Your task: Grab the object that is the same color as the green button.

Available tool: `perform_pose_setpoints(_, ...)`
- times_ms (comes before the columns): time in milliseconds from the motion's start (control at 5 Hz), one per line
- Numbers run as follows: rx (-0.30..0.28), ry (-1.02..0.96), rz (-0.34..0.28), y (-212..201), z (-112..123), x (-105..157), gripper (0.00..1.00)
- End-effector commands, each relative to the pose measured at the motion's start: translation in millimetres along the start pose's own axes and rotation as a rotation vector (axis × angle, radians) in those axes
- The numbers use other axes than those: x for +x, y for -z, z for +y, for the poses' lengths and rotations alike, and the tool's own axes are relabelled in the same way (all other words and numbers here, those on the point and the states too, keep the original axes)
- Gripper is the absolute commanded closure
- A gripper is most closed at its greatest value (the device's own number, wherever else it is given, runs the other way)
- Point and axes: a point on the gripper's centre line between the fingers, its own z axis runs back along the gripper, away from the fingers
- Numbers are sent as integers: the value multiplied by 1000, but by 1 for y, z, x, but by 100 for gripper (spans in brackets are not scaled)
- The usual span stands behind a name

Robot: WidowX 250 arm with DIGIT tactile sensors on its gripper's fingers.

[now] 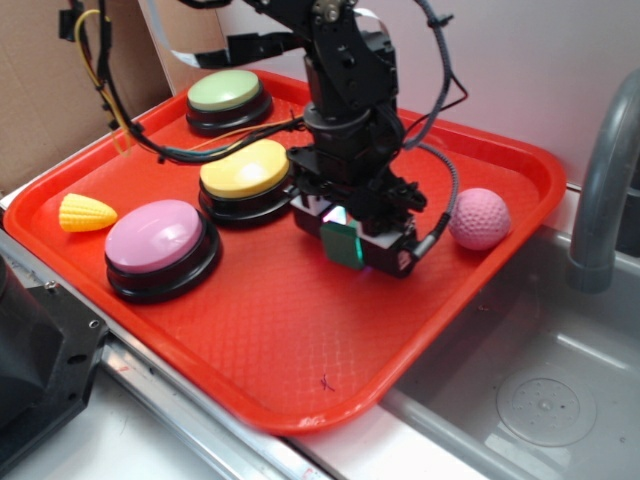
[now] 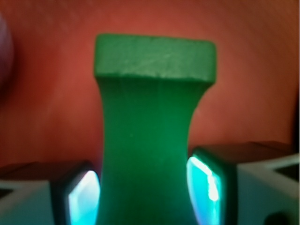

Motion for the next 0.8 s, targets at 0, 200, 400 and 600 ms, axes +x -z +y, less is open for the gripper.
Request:
perform_pose_setpoints(0, -23, 11, -152, -104, 10, -21, 100)
perform_pose_setpoints(200, 7, -80, -209, -154, 27, -15, 100)
perform_pose_setpoints(400, 16, -119, -253, -177, 43, 5, 100)
perform_pose_setpoints(600, 8, -150, -236, -176, 51, 12, 100)
